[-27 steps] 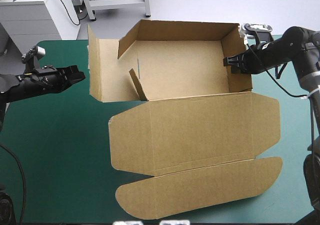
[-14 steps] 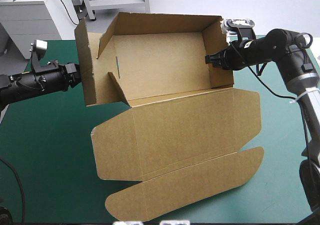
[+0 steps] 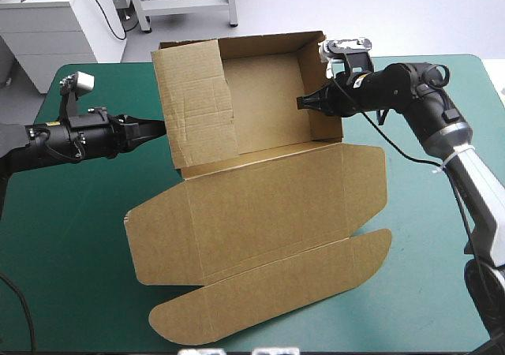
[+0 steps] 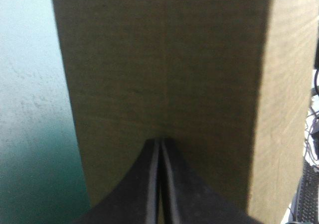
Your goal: Fold the box
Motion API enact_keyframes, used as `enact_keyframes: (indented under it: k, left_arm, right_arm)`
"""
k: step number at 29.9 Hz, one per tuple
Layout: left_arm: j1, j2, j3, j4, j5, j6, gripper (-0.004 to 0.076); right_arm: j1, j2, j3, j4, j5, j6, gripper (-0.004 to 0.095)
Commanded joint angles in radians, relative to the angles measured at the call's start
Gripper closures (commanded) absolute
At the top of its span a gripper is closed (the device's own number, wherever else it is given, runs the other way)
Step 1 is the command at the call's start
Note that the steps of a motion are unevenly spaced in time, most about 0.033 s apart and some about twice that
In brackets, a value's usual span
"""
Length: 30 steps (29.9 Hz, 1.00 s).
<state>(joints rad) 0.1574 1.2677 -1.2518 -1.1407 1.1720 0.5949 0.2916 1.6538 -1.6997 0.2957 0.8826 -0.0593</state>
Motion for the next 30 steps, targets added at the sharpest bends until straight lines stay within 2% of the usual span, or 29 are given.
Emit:
enact_keyframes:
  k: [1, 4, 7, 10, 15, 17, 23, 30]
  left_arm:
    - [-0.031, -0.034, -0.031, -0.025, -0.059, -0.005, 0.0729]
    - [-0.031, -0.034, -0.031, -0.028, -0.059, -0.063, 0.071]
    - [-0.031, -0.032, -0.031, -0.03, -0.052, -0.094, 0.0652]
    - [-0.031, -0.032, -0.031, -0.042, -0.046, -0.094, 0.0522]
    - [-0.048, -0.03, -0.031, -0.081, -0.057, -0.096, 0.0227]
    - [-0.075, -0.03, -0.031, -0.09, -0.072, -0.096, 0.0165]
    - [-0.177, -0.03, -0.031, -0.08, -0.169, -0.096, 0.0157]
    - [-0.2, -0.03, -0.031, -0.057, -0.167, -0.096, 0.0157]
  right_arm:
    - [0.016, -0.044, -0.02, -0.012, -0.076, 0.029, 0.0926]
    - [0.016, -0.044, -0.02, -0.024, -0.076, 0.034, 0.0926]
    - [0.016, -0.044, -0.02, -0.026, -0.089, 0.034, 0.0925]
    - [0.016, -0.044, -0.02, -0.026, -0.115, 0.034, 0.0925]
    - [0.016, -0.044, -0.02, -0.028, -0.122, 0.034, 0.0925]
    - [0.016, -0.042, -0.02, -0.028, -0.122, 0.034, 0.0926]
    - [0.026, -0.023, -0.02, -0.032, -0.099, 0.031, 0.0924]
    - [0.036, -0.001, -0.02, -0.059, -0.095, 0.031, 0.0924]
